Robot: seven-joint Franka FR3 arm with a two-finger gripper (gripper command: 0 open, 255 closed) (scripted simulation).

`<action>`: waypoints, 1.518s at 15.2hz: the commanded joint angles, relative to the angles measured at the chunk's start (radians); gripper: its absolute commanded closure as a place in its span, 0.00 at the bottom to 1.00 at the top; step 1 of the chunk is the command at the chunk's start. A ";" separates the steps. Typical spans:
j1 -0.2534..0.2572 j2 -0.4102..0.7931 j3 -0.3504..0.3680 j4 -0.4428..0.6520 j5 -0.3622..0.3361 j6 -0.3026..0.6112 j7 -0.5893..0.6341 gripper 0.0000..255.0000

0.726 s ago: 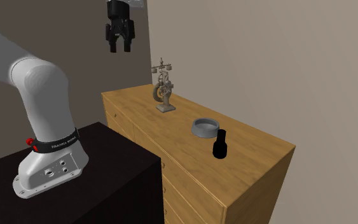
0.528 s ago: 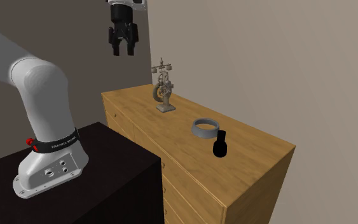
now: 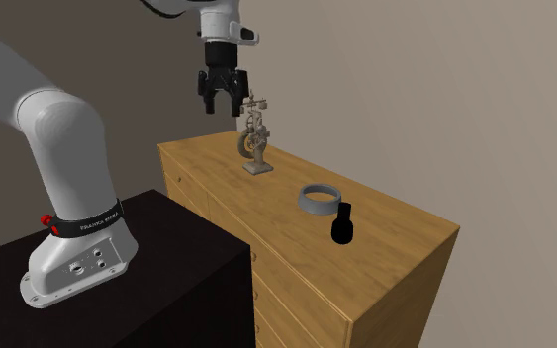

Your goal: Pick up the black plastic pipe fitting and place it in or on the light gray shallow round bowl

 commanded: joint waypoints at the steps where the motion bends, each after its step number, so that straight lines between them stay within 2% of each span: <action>1: -0.004 0.062 -0.045 0.003 -0.016 0.075 -0.046 0.00; 7: 0.000 0.259 -0.169 0.026 -0.019 0.288 -0.185 0.00; 12: 0.024 0.462 -0.265 0.087 0.054 0.448 -0.334 0.00; 15: 0.037 0.597 -0.308 0.143 0.145 0.528 -0.448 0.00; 18: 0.034 0.739 -0.326 0.213 0.268 0.587 -0.580 0.00; 23: -0.040 0.968 -0.279 0.363 0.474 0.632 -0.784 0.00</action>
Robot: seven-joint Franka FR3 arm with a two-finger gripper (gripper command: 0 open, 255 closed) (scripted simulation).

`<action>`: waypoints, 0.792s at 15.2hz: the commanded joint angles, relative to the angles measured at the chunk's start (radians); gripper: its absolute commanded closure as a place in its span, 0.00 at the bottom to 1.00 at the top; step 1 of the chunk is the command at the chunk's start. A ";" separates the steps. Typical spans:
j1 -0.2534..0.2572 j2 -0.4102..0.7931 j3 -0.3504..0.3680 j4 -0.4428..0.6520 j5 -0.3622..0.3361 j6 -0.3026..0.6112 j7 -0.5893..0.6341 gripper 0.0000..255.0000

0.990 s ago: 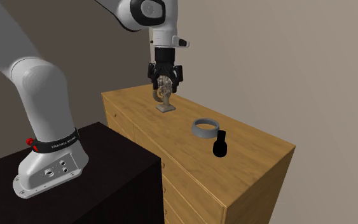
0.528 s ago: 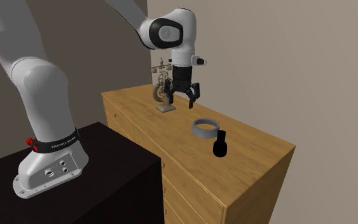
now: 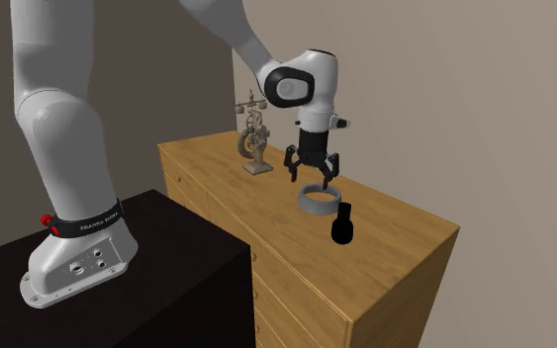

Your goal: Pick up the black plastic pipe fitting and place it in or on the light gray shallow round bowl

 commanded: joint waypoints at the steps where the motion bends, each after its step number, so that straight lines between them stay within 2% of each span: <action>1: -0.045 0.091 0.026 0.068 0.077 0.011 -0.084 0.00; 6: -0.152 0.294 0.109 0.260 0.196 0.008 -0.208 0.00; 12: -0.256 0.515 0.185 0.518 0.260 -0.027 -0.282 0.00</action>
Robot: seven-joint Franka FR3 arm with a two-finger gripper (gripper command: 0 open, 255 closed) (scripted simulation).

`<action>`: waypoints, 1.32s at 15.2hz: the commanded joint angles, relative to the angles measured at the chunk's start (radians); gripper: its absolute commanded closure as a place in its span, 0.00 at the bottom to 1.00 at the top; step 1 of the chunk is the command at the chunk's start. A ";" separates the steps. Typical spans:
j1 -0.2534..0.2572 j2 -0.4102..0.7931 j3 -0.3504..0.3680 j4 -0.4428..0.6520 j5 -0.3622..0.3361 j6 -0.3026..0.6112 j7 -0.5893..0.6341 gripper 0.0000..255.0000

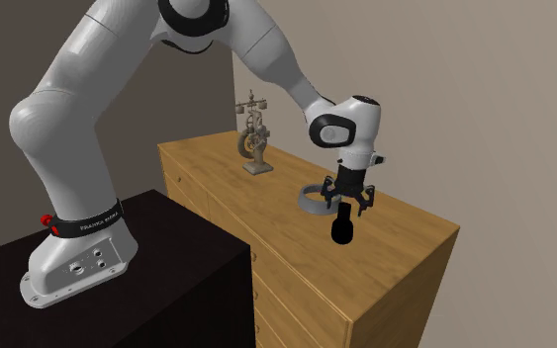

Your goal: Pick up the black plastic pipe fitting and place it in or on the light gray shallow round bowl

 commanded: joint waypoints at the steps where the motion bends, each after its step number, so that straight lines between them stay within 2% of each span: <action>1: -0.016 0.045 0.015 0.046 0.011 0.000 -0.010 0.00; 8: -0.029 0.113 0.040 0.069 0.035 0.047 -0.022 0.00; 15: -0.029 0.113 0.040 0.069 0.034 0.046 -0.022 0.00; 16: -0.029 0.113 0.040 0.069 0.034 0.046 -0.022 1.00; 20: -0.029 0.114 0.040 0.070 0.034 0.046 -0.022 1.00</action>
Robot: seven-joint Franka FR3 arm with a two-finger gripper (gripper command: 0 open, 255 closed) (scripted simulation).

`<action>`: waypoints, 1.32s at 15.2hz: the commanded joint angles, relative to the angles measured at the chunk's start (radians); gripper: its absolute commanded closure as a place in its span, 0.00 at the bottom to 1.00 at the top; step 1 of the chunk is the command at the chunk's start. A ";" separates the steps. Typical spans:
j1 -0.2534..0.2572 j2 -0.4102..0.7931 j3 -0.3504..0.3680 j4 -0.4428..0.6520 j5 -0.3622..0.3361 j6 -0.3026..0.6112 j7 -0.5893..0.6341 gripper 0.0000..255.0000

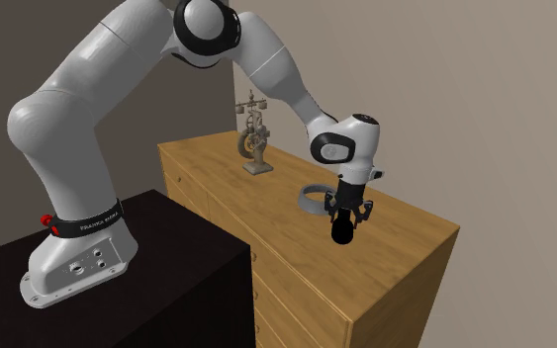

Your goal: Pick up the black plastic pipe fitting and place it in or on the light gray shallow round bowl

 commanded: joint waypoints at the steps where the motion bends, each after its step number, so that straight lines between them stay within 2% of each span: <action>1: 0.000 0.001 0.000 0.000 0.000 0.000 0.000 1.00; 5: 0.000 0.000 0.000 -0.001 0.000 0.000 0.000 1.00; 20: 0.039 -0.155 -0.055 -0.047 -0.057 -0.107 0.041 1.00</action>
